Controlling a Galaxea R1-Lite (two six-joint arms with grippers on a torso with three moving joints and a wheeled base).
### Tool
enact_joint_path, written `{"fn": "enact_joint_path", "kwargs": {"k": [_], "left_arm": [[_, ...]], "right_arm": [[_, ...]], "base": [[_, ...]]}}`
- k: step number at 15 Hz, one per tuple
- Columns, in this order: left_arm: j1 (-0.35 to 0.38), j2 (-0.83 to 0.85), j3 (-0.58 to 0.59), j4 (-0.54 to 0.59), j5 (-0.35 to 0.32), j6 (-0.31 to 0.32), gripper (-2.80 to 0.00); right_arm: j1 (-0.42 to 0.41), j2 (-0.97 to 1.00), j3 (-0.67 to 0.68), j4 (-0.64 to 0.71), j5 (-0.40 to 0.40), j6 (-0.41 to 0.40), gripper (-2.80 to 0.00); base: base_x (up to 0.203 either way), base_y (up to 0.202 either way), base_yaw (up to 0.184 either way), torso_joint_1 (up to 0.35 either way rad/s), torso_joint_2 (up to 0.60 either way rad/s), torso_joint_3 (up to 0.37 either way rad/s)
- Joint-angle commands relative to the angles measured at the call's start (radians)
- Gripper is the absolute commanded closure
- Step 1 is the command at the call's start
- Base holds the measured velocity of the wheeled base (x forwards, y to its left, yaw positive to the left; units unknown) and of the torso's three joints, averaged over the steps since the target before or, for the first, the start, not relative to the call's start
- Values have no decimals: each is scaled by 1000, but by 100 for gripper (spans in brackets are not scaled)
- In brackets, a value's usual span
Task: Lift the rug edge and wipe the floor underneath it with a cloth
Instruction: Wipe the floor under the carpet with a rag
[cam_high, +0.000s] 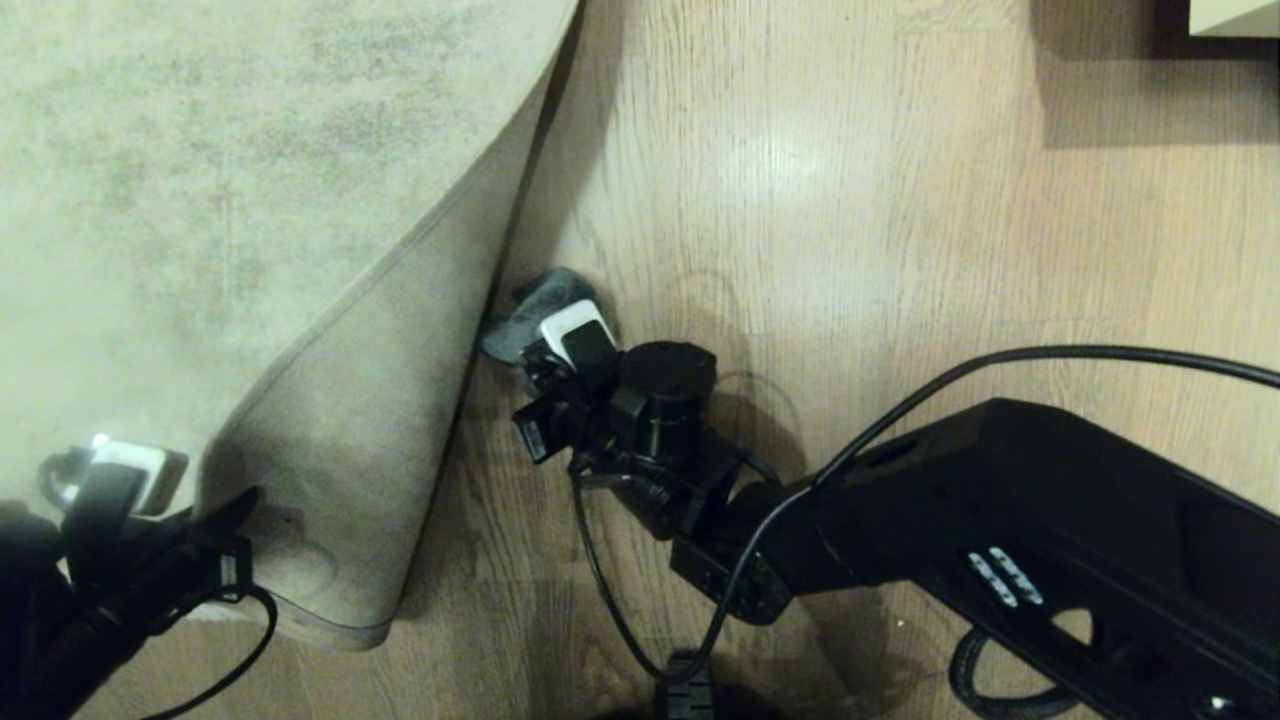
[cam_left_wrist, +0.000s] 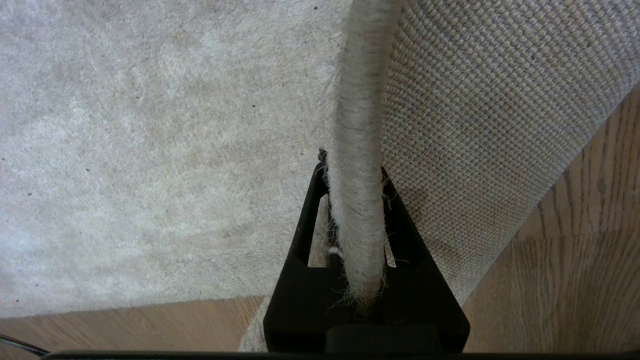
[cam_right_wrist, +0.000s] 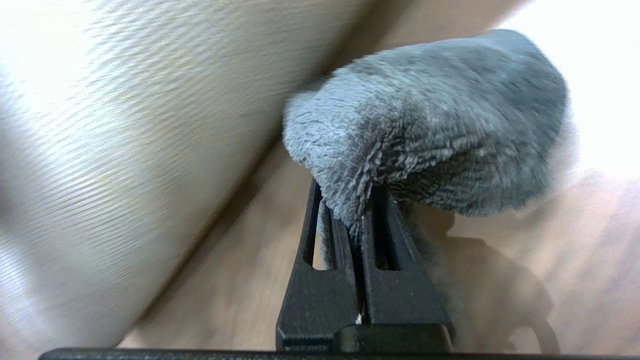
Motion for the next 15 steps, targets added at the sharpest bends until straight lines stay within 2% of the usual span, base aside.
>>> {"fn": "enact_joint_path", "kwargs": {"k": [1,5,9,15], "left_arm": [[1,1,-1,-48,-1,2,0],[1,-1,1,-48,-1,2,0],[-19,-5,4,-48,12,2,0],[-35,-3,5,-48,34,2,0]], "right_arm": [[48,-12,74,-17,-1,-1,0],[119,8,232,-100,1,0,0],[138,20,347,-192,2,5,0],[162,76,369,-260,2,8,0]], "base": [[0,0,0,0,0,0],[0,0,0,0,0,0],[0,0,0,0,0,0],[0,0,0,0,0,0]]}}
